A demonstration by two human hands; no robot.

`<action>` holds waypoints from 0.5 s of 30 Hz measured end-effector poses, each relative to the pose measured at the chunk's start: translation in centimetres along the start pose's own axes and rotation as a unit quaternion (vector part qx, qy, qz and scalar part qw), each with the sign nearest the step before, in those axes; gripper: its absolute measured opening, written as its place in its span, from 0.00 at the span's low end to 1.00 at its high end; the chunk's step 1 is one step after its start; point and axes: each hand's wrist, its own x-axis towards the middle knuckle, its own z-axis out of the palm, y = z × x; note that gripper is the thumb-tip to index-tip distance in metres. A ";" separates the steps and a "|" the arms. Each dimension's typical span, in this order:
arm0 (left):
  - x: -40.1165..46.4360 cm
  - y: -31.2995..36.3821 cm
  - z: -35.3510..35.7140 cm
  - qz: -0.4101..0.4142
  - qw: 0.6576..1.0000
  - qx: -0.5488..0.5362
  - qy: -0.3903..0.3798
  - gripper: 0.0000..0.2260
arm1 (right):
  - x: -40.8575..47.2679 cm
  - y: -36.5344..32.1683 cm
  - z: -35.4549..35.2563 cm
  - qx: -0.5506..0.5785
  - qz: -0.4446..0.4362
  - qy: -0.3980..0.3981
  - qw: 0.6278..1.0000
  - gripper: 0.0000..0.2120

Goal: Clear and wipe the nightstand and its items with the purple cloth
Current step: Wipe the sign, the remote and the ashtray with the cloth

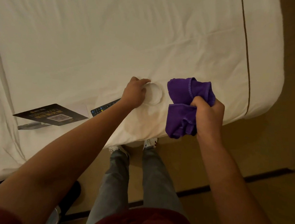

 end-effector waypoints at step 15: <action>-6.5 -7.3 -2.5 0.040 0.970 0.219 0.094 0.28 | 0.6 -0.6 1.6 -0.009 -0.030 -0.033 0.999 0.05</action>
